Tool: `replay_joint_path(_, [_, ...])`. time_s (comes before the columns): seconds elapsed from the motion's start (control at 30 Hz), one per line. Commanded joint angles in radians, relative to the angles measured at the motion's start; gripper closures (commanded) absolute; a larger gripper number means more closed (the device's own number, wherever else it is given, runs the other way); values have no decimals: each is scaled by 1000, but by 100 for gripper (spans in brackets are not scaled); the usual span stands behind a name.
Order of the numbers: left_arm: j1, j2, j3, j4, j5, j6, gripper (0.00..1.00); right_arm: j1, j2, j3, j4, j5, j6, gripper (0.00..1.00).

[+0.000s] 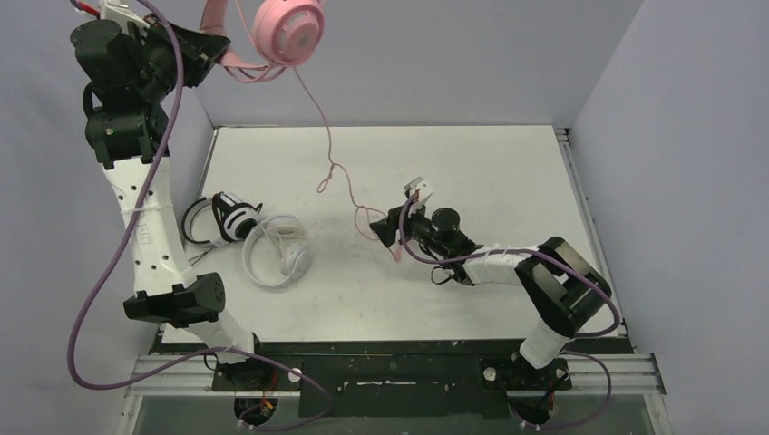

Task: Wrap the headphones
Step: Place the headphones at the center of the board.

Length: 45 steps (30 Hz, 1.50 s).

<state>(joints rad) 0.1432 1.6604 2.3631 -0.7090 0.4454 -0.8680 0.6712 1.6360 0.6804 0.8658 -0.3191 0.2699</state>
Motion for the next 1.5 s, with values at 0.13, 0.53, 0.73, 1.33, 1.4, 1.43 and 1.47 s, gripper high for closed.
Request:
replay_joint_path(0.13, [51, -36, 48, 217, 103, -178, 100, 4, 69, 28, 52, 106, -28, 22])
replay_joint_path(0.53, [49, -64, -14, 198, 84, -137, 100, -2, 150, 171, 139, -205, -69, 8])
replay_joint_path(0.73, [43, -72, -24, 199, 82, -136, 100, -1, 238, 361, 34, -214, -126, 0])
replay_joint_path(1.33, [39, -81, -57, 219, 93, -154, 100, 33, 608, 888, -91, -190, -107, 5])
replay_joint_path(1.4, [39, -81, -60, 218, 92, -151, 100, 35, 636, 934, -92, -204, -91, 7])
replay_joint_path(1.43, [39, -80, -62, 217, 90, -151, 100, 36, 649, 962, -93, -218, -84, 7])
replay_joint_path(1.47, [39, -80, -65, 217, 89, -149, 100, 37, 659, 976, -89, -232, -78, 8])
